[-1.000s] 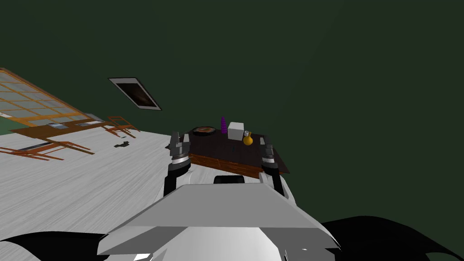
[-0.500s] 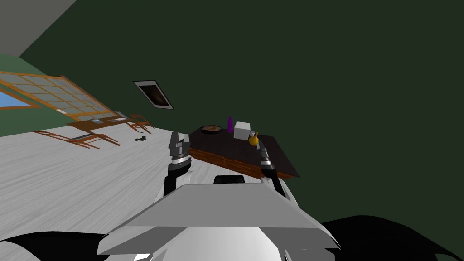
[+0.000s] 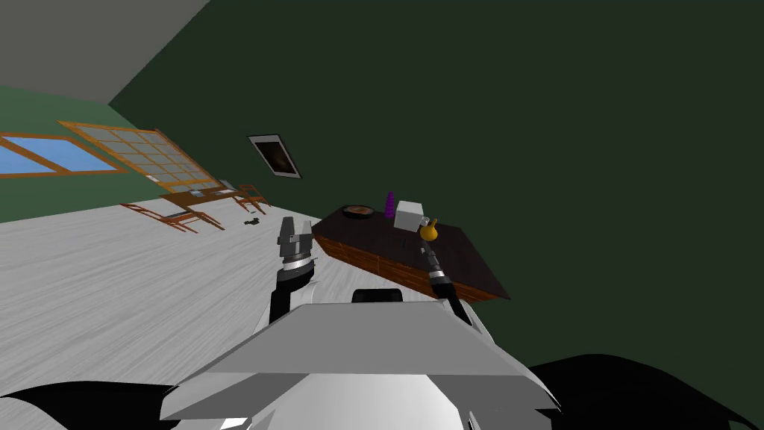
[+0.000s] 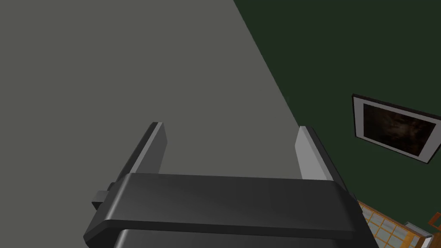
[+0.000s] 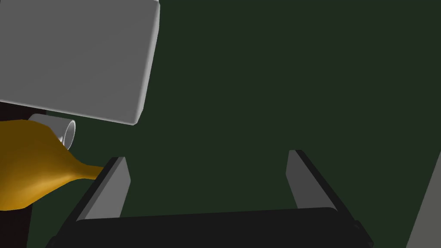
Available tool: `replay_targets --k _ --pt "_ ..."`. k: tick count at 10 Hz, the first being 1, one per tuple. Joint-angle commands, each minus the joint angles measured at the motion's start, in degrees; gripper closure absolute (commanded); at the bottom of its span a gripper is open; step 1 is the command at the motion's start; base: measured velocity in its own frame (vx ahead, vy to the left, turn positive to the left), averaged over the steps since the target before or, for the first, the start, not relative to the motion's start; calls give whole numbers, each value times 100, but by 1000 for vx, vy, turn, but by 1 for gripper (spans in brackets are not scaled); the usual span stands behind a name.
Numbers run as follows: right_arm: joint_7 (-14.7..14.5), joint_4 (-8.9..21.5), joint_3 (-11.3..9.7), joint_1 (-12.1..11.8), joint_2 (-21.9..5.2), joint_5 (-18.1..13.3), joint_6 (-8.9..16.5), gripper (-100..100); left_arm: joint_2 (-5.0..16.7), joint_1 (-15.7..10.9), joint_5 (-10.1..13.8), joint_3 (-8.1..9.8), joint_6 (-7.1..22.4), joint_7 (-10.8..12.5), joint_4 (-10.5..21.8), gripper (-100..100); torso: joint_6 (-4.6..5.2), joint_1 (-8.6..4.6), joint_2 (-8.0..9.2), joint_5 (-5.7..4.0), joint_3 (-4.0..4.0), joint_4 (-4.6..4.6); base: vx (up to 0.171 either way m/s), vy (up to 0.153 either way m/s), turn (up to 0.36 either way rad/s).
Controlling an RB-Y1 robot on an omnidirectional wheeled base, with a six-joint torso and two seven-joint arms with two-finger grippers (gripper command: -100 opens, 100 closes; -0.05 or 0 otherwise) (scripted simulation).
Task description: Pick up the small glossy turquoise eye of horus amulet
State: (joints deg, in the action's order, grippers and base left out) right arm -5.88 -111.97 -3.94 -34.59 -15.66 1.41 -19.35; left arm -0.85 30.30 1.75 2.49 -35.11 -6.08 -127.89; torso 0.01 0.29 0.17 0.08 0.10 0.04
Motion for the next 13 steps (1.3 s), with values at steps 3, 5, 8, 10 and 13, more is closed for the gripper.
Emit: replay_targets --k 3,5,8,10,13 --pt "-1 621 -125 -94 -408 238 635 -100 -1 -1 0 -1 0 0 0 0 -3 20 1 3 1 0 -34 152 198" --pt "-3 811 -169 -133 -539 305 834 -100 -1 -1 0 -1 0 0 0 0 -1 43 7 9 4 1 -26 179 152" --pt "-4 1190 -252 -197 -808 425 1226 -100 0 0 0 -1 0 0 0 0 -2 16 -5 4 -3 -1 4 116 163" --pt "-2 1380 -291 -220 -948 477 1418 -100 0 0 0 0 0 0 0 0 -1 -3 -2 0 -1 0 4 73 126" --pt "6 1755 -360 -245 -1235 558 1789 -100 0 0 0 0 0 0 0 0 -1 3 -11 1 -6 -2 25 89 179"
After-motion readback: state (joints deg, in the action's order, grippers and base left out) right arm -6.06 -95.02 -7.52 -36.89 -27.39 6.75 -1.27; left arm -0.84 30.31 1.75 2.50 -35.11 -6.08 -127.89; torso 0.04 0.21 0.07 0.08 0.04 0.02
